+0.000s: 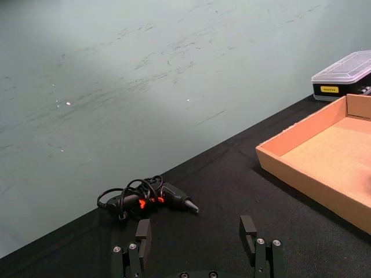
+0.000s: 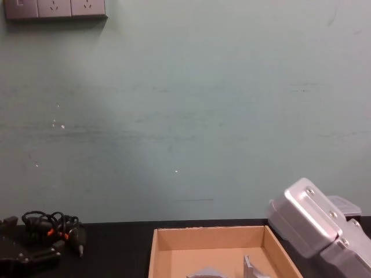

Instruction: Use one hand to pick up the angle iron from the table and place it into the box.

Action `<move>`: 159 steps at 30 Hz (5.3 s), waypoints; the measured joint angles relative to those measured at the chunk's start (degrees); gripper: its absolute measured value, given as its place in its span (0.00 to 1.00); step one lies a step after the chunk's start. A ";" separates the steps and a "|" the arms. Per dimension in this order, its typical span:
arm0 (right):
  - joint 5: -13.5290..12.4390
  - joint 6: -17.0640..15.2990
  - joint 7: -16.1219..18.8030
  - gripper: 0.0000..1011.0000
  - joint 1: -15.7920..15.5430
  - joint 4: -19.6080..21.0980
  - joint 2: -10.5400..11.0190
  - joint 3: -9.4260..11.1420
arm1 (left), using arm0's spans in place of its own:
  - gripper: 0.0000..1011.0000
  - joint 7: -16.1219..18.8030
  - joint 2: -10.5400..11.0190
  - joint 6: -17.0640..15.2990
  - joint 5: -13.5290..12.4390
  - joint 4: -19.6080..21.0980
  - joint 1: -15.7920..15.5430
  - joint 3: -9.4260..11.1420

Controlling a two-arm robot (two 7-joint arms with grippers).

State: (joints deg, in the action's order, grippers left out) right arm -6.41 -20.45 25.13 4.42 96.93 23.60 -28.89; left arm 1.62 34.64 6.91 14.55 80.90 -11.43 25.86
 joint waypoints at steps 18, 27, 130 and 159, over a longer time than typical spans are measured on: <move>-3.57 -0.75 -1.83 0.45 -1.14 5.22 0.44 4.58 | 0.99 0.00 0.00 0.00 0.00 0.00 0.00 0.00; -5.21 -0.56 -5.87 0.45 0.08 7.76 0.03 9.83 | 0.99 0.00 0.00 0.00 0.00 0.00 0.00 0.00; 13.67 16.22 -14.03 0.99 11.47 -16.51 -15.73 10.38 | 0.99 0.00 0.00 0.00 0.00 0.00 0.00 0.00; 18.16 32.97 -20.95 0.99 0.28 -9.39 -12.04 18.15 | 0.99 0.00 0.00 0.00 0.00 0.00 0.00 0.00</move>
State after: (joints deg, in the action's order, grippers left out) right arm 11.75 12.52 4.18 4.70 87.54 11.57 -10.74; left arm 1.62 34.65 6.91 14.55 80.90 -11.43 25.86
